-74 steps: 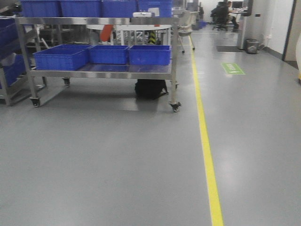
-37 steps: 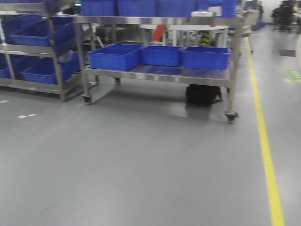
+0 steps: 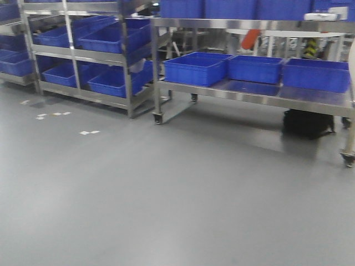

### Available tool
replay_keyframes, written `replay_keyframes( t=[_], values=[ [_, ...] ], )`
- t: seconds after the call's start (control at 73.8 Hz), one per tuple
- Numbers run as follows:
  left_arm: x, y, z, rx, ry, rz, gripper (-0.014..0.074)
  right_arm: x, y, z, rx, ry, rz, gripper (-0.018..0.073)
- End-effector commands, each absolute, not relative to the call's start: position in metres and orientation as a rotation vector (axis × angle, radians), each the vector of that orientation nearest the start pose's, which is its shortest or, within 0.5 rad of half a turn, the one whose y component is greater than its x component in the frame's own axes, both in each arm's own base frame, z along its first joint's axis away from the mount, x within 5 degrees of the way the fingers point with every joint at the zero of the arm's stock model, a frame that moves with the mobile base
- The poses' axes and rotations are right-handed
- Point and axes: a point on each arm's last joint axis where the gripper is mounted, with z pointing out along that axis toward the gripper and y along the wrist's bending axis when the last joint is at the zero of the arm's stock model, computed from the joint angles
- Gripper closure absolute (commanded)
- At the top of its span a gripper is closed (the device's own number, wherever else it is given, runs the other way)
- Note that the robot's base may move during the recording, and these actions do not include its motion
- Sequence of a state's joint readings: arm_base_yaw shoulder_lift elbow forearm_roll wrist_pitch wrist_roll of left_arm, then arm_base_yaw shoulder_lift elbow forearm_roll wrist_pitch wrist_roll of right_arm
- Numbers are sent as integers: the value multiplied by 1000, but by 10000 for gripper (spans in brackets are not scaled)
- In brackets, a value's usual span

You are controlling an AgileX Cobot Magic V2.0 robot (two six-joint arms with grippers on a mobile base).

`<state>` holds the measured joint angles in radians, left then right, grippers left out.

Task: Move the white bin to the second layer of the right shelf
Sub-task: 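Drive along the yellow-lined aisle carrying the bin in the right gripper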

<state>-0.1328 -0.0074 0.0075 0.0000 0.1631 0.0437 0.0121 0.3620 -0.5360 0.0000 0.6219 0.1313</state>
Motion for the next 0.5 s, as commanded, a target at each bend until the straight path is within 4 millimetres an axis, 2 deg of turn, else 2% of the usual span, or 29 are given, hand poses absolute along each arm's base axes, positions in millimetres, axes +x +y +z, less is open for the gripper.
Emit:
replay_keyframes(
  t=[0.0, 0.488],
  values=[
    [56, -8, 192, 138, 1578, -76, 512, 73, 1, 330, 113, 1809, 104, 512],
    [56, -8, 192, 138, 1578, -76, 512, 73, 1, 330, 113, 1809, 104, 512]
  ],
)
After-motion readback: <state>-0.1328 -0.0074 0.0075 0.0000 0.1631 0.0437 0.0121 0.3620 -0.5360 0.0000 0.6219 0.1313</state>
